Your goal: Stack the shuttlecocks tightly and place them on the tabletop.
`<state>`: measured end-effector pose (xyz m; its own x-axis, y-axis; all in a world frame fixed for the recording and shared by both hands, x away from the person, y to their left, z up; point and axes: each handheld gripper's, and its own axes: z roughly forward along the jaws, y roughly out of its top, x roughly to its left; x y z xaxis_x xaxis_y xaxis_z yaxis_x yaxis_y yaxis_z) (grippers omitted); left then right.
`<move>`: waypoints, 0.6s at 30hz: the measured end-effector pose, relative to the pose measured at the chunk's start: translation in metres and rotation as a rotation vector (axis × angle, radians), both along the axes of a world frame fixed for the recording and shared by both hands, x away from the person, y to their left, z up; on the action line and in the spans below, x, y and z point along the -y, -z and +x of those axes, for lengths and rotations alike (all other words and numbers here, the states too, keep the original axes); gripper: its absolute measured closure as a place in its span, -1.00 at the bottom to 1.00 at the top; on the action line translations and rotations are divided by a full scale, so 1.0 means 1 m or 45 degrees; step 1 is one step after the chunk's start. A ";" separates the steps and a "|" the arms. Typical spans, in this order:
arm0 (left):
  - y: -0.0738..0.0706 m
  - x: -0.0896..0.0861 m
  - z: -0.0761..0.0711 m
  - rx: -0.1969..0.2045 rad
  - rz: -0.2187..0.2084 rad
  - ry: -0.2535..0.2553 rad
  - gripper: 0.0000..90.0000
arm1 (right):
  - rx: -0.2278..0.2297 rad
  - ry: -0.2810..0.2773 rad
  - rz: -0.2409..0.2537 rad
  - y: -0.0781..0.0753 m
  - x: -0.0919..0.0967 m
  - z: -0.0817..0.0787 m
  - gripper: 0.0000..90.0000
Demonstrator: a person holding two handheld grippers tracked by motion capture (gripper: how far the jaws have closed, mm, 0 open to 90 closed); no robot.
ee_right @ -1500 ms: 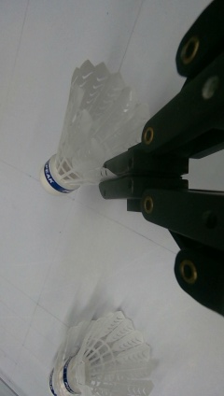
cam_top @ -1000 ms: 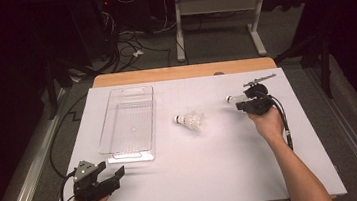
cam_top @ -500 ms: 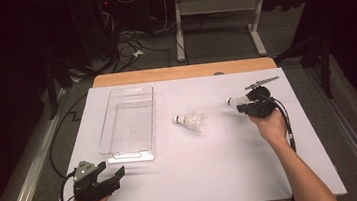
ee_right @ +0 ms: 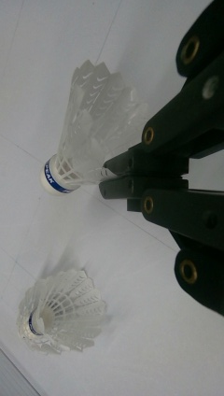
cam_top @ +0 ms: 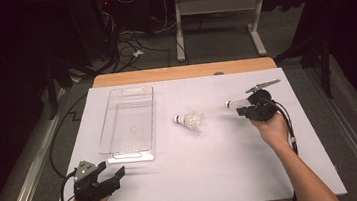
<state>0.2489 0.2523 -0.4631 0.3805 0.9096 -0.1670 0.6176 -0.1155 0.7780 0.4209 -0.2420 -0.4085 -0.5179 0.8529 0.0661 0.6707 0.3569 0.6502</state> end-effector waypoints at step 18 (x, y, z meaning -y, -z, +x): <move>0.000 0.000 0.000 0.000 -0.001 -0.001 -0.36 | 0.003 -0.032 0.021 0.003 0.002 -0.014 1.00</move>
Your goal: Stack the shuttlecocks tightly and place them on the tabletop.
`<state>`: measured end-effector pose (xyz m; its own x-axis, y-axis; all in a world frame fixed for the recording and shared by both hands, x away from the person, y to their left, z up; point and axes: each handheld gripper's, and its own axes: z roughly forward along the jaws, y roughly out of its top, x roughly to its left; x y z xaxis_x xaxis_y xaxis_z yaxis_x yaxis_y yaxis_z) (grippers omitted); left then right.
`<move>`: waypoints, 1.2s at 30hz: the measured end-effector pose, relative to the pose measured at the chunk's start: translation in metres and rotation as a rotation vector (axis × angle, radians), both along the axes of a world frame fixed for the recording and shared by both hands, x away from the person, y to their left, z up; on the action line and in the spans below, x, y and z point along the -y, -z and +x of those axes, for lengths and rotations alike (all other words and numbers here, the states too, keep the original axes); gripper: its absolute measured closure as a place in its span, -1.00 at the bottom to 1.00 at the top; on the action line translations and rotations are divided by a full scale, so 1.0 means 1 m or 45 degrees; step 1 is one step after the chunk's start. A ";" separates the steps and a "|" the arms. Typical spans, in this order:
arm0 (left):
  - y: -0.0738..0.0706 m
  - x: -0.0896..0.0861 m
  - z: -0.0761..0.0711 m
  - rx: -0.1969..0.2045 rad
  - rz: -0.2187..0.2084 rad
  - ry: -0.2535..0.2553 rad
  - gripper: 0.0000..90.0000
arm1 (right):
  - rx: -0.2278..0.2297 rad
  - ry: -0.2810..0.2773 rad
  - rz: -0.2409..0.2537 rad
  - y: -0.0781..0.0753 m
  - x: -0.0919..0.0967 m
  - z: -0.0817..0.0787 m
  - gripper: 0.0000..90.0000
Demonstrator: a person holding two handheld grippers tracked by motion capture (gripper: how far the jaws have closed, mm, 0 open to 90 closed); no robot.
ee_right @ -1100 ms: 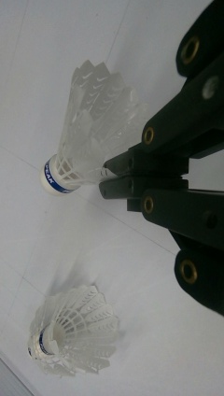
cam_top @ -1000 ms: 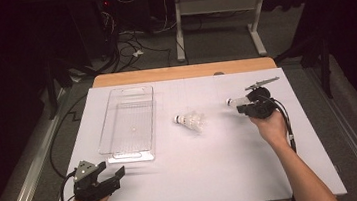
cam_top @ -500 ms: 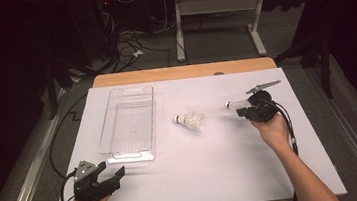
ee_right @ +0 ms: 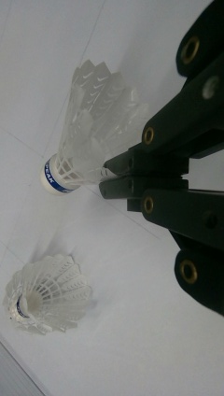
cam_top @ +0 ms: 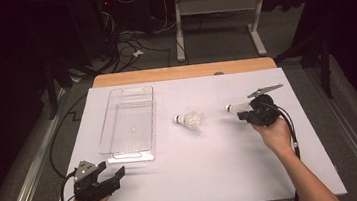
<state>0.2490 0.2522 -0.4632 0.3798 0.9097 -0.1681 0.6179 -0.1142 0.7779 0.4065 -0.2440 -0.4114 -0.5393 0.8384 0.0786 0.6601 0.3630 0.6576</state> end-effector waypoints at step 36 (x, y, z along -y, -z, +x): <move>0.000 0.000 0.000 0.000 0.005 0.003 -0.36 | 0.013 -0.066 0.029 0.009 0.003 -0.029 1.00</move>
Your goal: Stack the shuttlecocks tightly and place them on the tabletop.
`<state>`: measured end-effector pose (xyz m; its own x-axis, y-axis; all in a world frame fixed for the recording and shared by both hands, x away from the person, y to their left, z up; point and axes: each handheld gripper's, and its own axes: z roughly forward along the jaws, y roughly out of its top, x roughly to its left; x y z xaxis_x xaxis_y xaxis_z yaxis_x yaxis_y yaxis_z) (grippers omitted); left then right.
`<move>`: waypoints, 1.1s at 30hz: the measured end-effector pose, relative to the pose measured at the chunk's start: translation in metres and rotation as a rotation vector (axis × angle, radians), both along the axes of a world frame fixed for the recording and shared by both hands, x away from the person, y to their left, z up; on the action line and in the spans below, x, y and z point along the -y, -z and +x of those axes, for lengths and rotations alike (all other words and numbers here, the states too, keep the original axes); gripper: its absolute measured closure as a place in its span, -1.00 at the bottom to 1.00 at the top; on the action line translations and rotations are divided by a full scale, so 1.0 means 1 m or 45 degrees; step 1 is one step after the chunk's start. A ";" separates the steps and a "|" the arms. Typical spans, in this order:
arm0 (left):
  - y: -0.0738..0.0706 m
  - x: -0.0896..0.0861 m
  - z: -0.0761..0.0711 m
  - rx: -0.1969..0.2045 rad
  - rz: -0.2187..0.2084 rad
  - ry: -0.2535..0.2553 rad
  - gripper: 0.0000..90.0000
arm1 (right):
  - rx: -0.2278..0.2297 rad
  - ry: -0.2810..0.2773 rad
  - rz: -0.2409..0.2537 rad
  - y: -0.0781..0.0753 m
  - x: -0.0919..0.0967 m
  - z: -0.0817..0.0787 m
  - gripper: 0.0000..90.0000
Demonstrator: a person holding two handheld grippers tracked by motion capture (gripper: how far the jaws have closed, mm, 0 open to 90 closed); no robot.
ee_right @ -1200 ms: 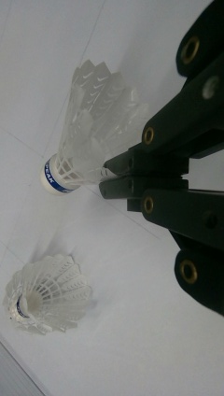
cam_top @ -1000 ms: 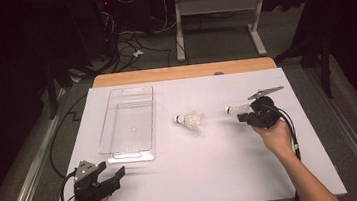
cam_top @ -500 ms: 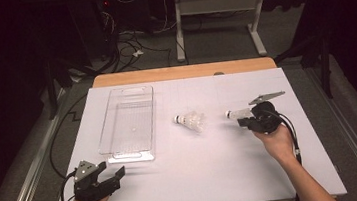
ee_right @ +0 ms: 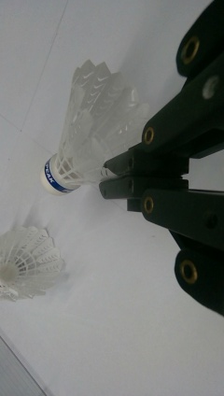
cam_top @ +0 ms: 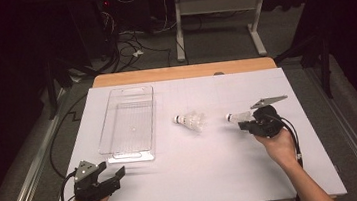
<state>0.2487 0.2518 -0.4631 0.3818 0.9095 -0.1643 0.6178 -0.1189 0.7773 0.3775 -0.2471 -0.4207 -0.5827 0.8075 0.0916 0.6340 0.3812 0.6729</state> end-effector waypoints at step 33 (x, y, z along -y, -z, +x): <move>0.000 0.000 0.000 0.005 -0.004 -0.005 -0.36 | 0.004 -0.070 0.007 0.006 -0.006 -0.022 1.00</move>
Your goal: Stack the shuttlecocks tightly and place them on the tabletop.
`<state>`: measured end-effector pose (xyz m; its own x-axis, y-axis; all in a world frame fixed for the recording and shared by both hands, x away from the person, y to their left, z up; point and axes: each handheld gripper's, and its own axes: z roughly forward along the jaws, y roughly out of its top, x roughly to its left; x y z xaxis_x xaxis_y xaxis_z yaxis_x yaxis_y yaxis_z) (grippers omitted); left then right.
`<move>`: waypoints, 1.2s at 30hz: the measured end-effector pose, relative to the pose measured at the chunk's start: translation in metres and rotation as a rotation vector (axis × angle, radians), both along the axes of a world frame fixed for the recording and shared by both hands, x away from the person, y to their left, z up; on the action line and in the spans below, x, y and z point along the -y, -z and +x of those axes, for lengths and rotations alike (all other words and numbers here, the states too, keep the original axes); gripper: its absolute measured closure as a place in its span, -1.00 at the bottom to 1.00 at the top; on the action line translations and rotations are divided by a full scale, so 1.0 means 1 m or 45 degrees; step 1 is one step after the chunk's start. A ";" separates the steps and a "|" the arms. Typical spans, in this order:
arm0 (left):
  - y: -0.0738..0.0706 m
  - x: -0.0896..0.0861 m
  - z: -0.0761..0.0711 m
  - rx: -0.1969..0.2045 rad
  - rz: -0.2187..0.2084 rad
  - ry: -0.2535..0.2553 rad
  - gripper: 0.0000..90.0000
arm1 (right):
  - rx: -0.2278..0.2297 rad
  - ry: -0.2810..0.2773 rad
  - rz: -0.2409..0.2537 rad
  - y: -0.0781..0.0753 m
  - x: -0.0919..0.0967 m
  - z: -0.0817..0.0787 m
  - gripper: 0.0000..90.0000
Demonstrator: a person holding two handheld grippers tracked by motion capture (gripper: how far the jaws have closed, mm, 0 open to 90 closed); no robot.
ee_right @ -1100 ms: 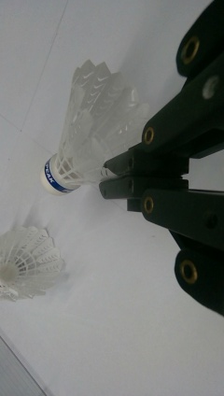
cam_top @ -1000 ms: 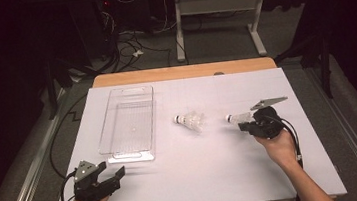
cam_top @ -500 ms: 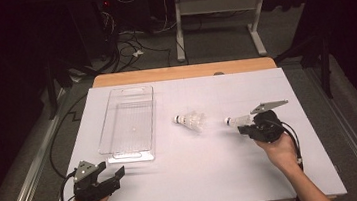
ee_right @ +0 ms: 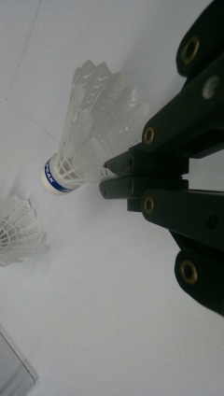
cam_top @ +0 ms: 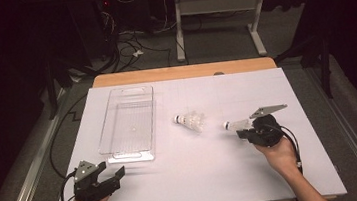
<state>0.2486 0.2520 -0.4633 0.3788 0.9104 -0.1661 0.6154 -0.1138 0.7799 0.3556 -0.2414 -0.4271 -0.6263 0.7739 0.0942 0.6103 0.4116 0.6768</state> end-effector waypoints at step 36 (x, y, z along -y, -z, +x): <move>0.000 0.000 0.000 0.000 0.001 0.001 -0.36 | 0.001 -0.082 0.013 0.002 -0.027 -0.002 1.00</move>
